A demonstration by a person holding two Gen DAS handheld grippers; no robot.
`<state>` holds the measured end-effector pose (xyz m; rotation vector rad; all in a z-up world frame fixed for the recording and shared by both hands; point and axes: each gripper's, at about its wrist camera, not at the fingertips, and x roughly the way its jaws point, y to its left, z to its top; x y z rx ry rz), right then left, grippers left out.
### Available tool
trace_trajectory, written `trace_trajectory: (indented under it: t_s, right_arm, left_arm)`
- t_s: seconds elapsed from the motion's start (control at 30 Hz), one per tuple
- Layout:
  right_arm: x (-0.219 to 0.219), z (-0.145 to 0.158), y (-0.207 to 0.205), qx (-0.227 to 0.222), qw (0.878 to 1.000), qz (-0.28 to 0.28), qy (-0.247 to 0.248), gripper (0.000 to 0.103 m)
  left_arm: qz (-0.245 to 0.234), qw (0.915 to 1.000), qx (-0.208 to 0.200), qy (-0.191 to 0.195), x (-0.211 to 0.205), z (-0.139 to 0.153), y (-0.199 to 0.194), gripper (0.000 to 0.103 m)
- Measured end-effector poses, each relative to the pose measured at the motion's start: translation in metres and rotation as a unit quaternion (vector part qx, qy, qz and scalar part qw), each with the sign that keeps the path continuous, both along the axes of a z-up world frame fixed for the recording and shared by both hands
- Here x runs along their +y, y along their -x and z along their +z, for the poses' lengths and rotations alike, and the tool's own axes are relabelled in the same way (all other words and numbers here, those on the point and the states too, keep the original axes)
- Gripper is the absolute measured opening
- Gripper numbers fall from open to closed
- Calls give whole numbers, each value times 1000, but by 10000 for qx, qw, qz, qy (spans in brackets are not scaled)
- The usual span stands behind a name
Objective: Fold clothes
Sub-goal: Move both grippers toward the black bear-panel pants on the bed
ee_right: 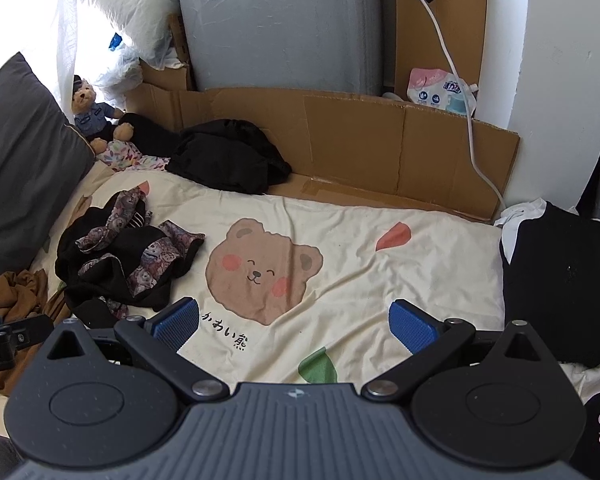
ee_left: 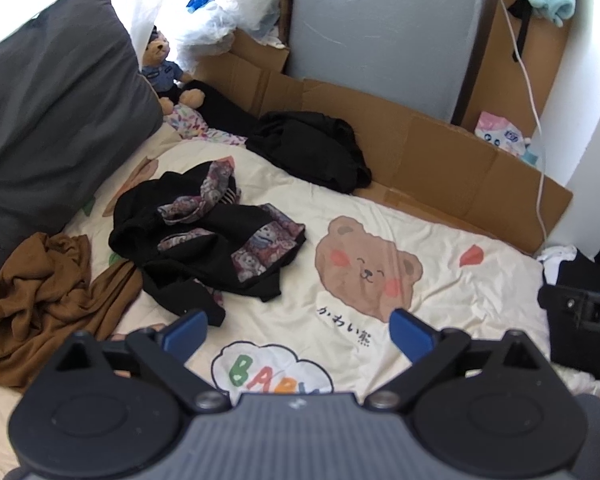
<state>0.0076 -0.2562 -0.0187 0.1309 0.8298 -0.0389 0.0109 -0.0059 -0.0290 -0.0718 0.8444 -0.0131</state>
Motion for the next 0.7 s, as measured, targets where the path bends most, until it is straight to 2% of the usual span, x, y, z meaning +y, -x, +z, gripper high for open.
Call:
trace_trajectory:
  t_s: [0.33,0.7]
  right_arm:
    - [-6,-13,-9,200,9996,-212,-38,103]
    - [3,-25,-24,187,9998,4,-65,103]
  left_arm:
    - [-52,9999,83,42,6,-12,-10,99]
    - [113,9996,120,222,30,-25,-24,98]
